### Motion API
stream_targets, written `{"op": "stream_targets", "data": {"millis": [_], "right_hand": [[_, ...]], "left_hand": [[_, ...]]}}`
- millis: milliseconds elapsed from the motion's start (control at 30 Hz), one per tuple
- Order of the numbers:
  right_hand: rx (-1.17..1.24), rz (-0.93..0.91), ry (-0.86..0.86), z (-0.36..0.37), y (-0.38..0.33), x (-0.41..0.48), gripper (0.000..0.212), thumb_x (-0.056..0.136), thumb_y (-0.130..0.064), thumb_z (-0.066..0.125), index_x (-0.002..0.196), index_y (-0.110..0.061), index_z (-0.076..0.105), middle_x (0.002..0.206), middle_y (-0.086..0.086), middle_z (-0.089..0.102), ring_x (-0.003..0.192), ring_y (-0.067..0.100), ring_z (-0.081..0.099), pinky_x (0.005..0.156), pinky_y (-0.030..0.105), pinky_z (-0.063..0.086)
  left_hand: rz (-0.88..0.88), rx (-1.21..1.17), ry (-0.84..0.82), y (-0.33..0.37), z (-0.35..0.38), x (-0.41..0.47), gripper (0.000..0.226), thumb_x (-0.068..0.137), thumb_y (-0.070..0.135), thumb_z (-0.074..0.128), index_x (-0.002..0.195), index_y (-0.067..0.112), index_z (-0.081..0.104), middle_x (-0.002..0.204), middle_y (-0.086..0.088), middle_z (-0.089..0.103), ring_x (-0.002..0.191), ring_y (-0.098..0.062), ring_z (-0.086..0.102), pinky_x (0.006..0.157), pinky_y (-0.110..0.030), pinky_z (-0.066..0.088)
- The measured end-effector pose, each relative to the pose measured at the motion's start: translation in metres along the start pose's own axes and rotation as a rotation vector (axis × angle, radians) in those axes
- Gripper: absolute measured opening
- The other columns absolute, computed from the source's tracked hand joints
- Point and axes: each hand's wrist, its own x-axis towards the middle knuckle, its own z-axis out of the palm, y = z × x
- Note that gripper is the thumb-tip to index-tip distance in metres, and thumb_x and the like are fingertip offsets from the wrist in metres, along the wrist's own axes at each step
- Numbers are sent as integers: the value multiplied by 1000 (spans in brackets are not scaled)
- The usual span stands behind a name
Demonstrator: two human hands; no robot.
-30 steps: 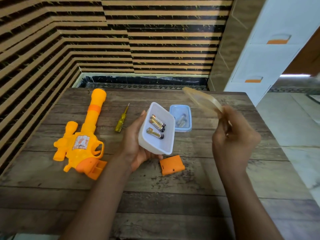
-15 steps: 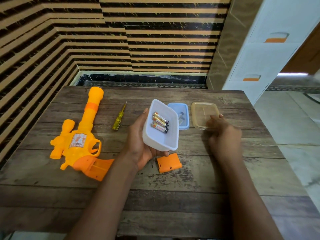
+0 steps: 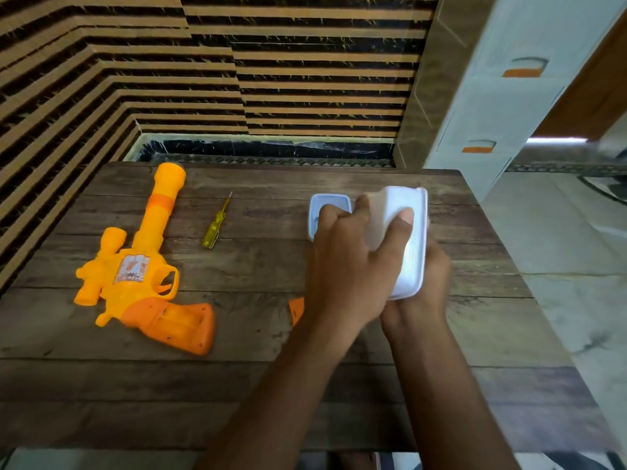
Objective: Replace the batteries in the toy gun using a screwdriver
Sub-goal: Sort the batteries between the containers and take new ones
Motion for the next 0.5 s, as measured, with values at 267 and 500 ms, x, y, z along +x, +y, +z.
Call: {"op": "stream_targets", "data": {"millis": [267, 500], "right_hand": [[343, 109, 75, -23, -11, 27, 34, 100, -7, 46, 127, 5, 61, 130, 26, 68, 124, 41, 66, 112, 52, 48], [391, -9, 182, -35, -34, 35, 16, 106, 2, 43, 104, 2, 59, 98, 22, 70, 72, 22, 76, 59, 19, 59]], "left_hand": [[-248, -487, 5, 3, 8, -1, 46, 92, 63, 50, 100, 23, 71, 96, -12, 66, 86, -32, 72, 53, -33, 54], [-641, -781, -232, 3, -3, -9, 33, 104, 51, 45, 120, 28, 62, 117, -14, 69, 88, -33, 71, 43, -34, 56]]}}
